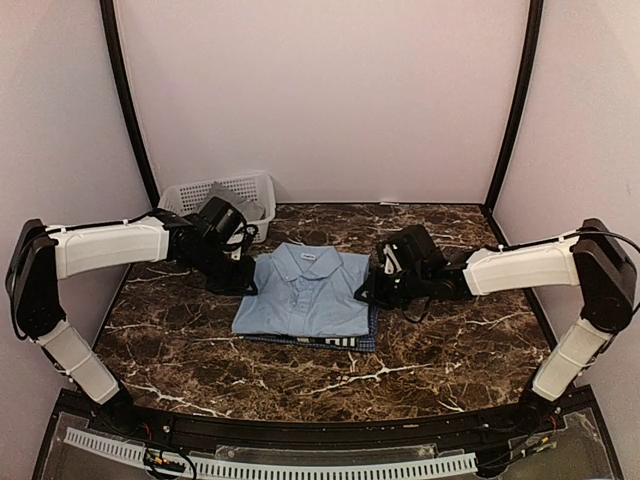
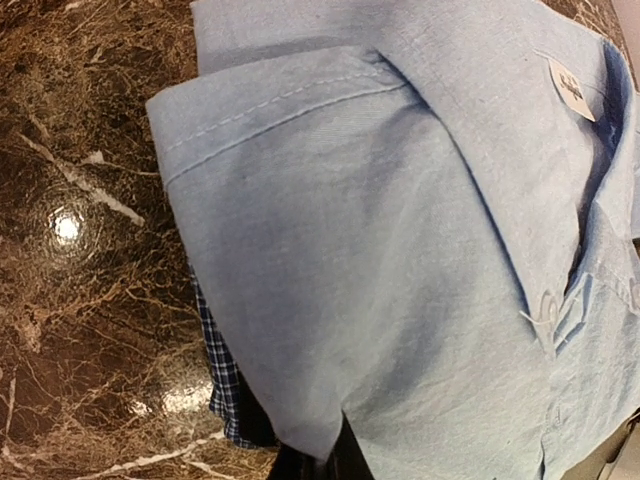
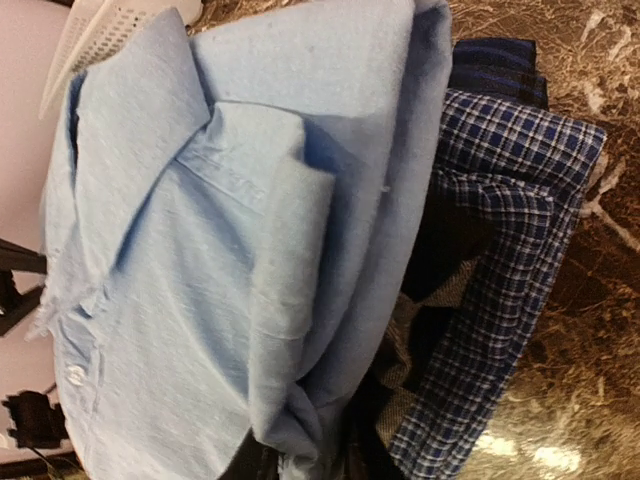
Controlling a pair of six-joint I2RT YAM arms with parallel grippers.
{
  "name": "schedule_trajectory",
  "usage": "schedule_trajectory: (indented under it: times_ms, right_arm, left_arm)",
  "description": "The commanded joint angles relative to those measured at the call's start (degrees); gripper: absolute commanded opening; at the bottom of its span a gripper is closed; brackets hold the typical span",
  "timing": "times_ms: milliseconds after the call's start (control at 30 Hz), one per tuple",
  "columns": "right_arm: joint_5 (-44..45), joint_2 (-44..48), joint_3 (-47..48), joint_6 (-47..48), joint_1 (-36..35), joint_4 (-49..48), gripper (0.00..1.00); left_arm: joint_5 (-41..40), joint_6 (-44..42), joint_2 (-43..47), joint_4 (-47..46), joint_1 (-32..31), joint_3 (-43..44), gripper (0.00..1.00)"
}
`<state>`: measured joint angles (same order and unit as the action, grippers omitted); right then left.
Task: Fold and stack the long sleeve shirts
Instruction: Place the square-folded shirt on the square-folded shirt, then move the square-folded shirt to the corner of the board.
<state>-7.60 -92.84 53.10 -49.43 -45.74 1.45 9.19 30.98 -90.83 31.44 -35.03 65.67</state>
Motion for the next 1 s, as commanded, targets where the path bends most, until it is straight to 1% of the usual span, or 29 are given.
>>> schedule_trajectory:
  times_ms: [0, 33, 67, 167, 200, 333, 400, 500, 700, 800, 867, 967]
  right_arm:
    - [2.7, 1.7, -1.4, 2.0, 0.3, 1.0, 0.28]
    - [3.8, 2.5, -0.9, 2.8, 0.4, 2.6, 0.32]
    - [5.1, 3.4, -0.4, 3.7, 0.4, 4.4, 0.34]
    - [8.9, 6.4, 1.1, 6.2, 0.2, 9.4, 0.39]
    - [9.9, 7.4, 1.4, 6.7, 0.1, 10.5, 0.39]
    - [12.3, 11.0, 3.5, 8.6, -2.3, 14.2, 0.38]
    - [12.8, 11.5, 5.4, 9.4, -4.5, 15.3, 0.36]
    - [11.1, 10.2, 7.8, 10.7, -8.5, 15.3, 0.3]
    - [8.8, 4.5, 9.1, 11.2, -16.5, 14.6, 0.22]
    - [7.9, 2.8, 6.8, 10.0, -17.7, 13.3, 0.21]
    - [6.1, 2.4, 3.6, 8.7, -17.7, 11.7, 0.21]
    - [7.4, 2.4, 0.4, 6.8, -17.6, 10.8, 0.21]
  left_arm:
    - [-2.3, 1.0, 0.5, -1.9, 0.3, -1.5, 0.09]
    - [-2.7, 1.1, 1.1, -1.9, 0.3, -1.5, 0.12]
    - [-3.8, 1.1, 1.4, -1.7, 0.3, -1.4, 0.19]
    - [-6.4, 1.2, 3.5, -0.4, 0.6, -1.1, 0.3]
    - [-7.6, 1.3, 4.0, 0.4, 1.1, -0.9, 0.35]
    - [-8.5, 1.7, 7.3, 1.0, 2.9, -1.3, 0.43]
    - [-8.6, 1.9, 8.3, 0.8, 4.5, -1.4, 0.44]
    - [-8.0, 2.2, 9.0, -0.1, 7.0, -2.0, 0.44]
    - [-0.5, 3.1, 7.1, -4.1, 11.5, -6.3, 0.41]
    - [0.8, 3.7, 4.9, -5.6, 12.2, -7.8, 0.41]
    - [1.3, 4.0, 3.4, -6.7, 12.3, -8.5, 0.4]
    - [3.3, 3.9, 0.8, -8.7, 12.3, -9.0, 0.39]
